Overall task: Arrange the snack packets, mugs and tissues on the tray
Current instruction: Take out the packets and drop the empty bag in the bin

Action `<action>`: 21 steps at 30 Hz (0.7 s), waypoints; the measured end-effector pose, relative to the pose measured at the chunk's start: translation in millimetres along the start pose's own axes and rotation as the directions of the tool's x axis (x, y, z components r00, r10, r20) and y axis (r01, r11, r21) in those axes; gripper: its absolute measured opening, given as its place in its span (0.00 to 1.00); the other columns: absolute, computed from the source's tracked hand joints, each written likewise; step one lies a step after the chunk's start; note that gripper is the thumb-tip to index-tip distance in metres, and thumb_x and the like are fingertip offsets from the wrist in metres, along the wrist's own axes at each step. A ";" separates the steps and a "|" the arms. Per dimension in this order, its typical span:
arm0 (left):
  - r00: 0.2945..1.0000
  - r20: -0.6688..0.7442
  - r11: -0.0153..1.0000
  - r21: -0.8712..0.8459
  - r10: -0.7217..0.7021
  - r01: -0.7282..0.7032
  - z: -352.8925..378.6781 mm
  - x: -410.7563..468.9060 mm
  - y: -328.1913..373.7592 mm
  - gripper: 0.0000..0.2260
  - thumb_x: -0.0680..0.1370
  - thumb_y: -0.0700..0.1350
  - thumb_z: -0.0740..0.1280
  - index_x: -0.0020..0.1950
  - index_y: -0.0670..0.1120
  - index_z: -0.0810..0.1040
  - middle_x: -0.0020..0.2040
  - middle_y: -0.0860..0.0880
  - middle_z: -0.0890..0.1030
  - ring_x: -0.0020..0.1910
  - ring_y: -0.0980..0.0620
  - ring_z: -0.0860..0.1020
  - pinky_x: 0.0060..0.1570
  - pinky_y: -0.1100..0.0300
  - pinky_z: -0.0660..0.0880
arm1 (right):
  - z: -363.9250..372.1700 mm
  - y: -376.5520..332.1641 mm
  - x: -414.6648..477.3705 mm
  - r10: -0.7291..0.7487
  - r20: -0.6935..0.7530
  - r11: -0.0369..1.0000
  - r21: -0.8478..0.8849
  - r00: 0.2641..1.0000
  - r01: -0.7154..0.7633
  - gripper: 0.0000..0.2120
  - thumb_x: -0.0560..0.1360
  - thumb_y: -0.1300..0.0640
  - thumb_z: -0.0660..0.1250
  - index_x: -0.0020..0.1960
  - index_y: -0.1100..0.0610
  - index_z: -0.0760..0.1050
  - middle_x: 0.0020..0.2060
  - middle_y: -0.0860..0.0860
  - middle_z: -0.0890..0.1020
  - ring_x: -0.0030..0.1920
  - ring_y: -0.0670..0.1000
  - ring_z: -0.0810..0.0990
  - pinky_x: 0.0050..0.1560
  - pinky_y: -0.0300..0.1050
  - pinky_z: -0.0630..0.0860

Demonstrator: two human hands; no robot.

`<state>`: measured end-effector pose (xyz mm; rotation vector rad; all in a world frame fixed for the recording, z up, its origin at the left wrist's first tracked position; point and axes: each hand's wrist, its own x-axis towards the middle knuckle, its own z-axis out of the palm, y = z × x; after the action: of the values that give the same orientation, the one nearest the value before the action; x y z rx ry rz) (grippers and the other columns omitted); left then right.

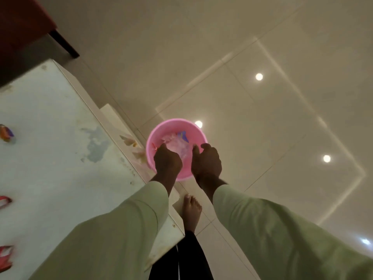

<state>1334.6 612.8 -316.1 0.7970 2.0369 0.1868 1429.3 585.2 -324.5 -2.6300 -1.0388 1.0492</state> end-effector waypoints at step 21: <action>0.707 0.164 0.440 0.680 0.688 -0.586 -249.8 -286.0 -17.0 0.32 0.79 0.53 0.62 0.77 0.38 0.57 0.77 0.37 0.60 0.77 0.38 0.58 0.71 0.42 0.63 | -246.0 -37.9 -293.1 -0.622 0.135 0.658 -0.443 0.771 0.609 0.38 0.79 0.36 0.52 0.81 0.52 0.46 0.81 0.54 0.47 0.81 0.57 0.45 0.77 0.60 0.54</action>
<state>1234.0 469.4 21.2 2.1149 1.7980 -0.1390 1414.3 457.6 38.0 -2.2264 -2.2032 0.6417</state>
